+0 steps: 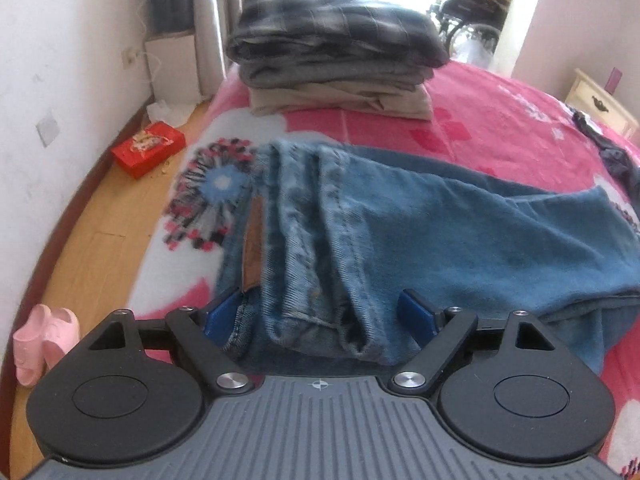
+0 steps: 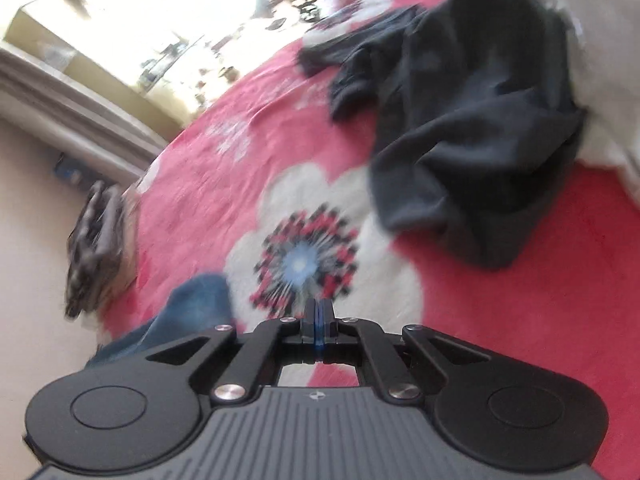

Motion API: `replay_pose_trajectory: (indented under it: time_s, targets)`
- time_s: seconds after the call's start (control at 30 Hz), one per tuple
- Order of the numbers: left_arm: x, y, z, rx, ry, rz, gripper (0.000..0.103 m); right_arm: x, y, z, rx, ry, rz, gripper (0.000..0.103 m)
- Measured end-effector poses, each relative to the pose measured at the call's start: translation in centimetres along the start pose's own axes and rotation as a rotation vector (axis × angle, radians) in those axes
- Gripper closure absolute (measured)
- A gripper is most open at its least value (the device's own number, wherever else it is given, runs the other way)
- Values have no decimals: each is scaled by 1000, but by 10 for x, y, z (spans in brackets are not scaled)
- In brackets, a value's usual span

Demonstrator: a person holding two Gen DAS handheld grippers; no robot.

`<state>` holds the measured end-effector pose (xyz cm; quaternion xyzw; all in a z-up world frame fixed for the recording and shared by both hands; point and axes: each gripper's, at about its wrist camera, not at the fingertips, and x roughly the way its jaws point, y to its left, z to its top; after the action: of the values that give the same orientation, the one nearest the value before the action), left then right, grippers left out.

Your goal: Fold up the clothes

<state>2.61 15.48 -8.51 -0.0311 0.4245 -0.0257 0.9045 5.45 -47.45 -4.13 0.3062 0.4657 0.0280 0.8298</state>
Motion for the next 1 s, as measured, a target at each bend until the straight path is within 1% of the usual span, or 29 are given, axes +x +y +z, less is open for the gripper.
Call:
replay_pose_trajectory:
  time_s: [0.1,0.17,0.23,0.37,0.4,0.43,0.5,0.53,0.6,0.7,0.77,0.8,0.93,1.0]
  targets:
    - [-16,5,4,0,-36,18,22,15,29,-23,-54,17,54,101]
    - [-24,8,4,-3,-52,17,22,22,61,-38,-151,16,83,100]
    - [-32,11,4,-11,-67,9,22,30,106,-59,-293,5,114,100]
    - [-38,15,1,-38,-112,-25,25,57,205,-111,-602,-9,254,97]
    - [-38,17,0,-46,-122,-27,26,65,230,-126,-682,-10,294,94]
    - [-38,20,-1,-63,-125,-28,27,75,254,-144,-772,-15,324,89]
    - [-36,29,-5,-101,-126,-28,32,96,300,-181,-954,-29,372,81]
    - [-35,34,-7,-121,-127,-30,33,106,321,-200,-1039,-37,396,80]
    - [-34,44,-10,-156,-128,-33,33,125,352,-231,-1147,-35,433,78]
    - [-29,53,-14,-173,-120,-36,33,155,390,-273,-1292,-13,440,76]
    - [-27,57,-16,-181,-122,-48,33,171,401,-292,-1368,-30,400,74]
    - [-26,58,-17,-186,-123,-55,33,177,405,-299,-1400,-40,378,70]
    - [-21,61,-19,-185,-124,-72,32,186,407,-312,-1452,-42,330,66]
    - [-17,63,-20,-190,-119,-79,31,187,406,-315,-1453,-60,302,67]
